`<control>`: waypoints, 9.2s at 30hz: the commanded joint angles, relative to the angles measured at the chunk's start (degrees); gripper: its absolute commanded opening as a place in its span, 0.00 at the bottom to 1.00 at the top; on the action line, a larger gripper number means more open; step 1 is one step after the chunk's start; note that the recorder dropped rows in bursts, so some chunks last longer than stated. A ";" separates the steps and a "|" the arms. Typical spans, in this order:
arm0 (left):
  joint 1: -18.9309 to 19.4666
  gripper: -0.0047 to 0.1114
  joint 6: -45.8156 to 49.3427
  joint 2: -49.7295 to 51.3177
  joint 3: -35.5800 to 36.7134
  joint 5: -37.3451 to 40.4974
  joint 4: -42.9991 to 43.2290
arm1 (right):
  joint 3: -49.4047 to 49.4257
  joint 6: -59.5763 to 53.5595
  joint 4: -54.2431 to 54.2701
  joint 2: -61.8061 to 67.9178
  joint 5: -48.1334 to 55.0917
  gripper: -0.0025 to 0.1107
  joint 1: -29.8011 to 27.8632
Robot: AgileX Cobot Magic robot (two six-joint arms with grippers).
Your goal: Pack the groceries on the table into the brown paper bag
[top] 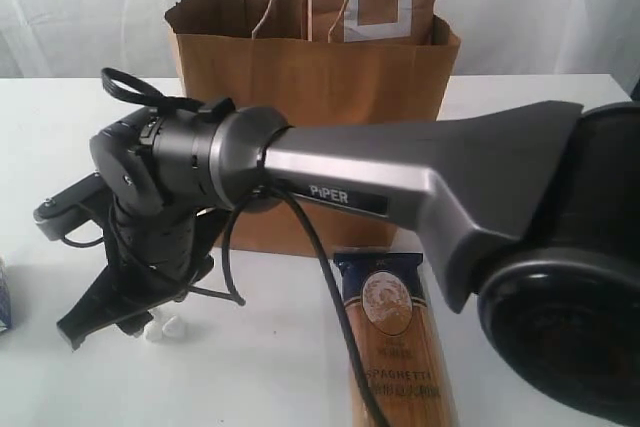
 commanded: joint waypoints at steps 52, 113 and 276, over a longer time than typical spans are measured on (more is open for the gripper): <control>-0.32 0.04 -0.03 -0.22 0.31 -0.26 -0.64 | -0.19 2.93 -2.46 -4.14 8.64 0.02 0.68; -0.32 0.04 -0.03 -0.22 0.31 -0.26 -0.64 | -0.19 2.25 -2.40 -5.72 6.13 0.02 0.66; -0.32 0.04 -0.03 -0.22 0.31 -0.26 -0.64 | -4.39 -5.26 6.34 -7.00 3.80 0.02 -2.31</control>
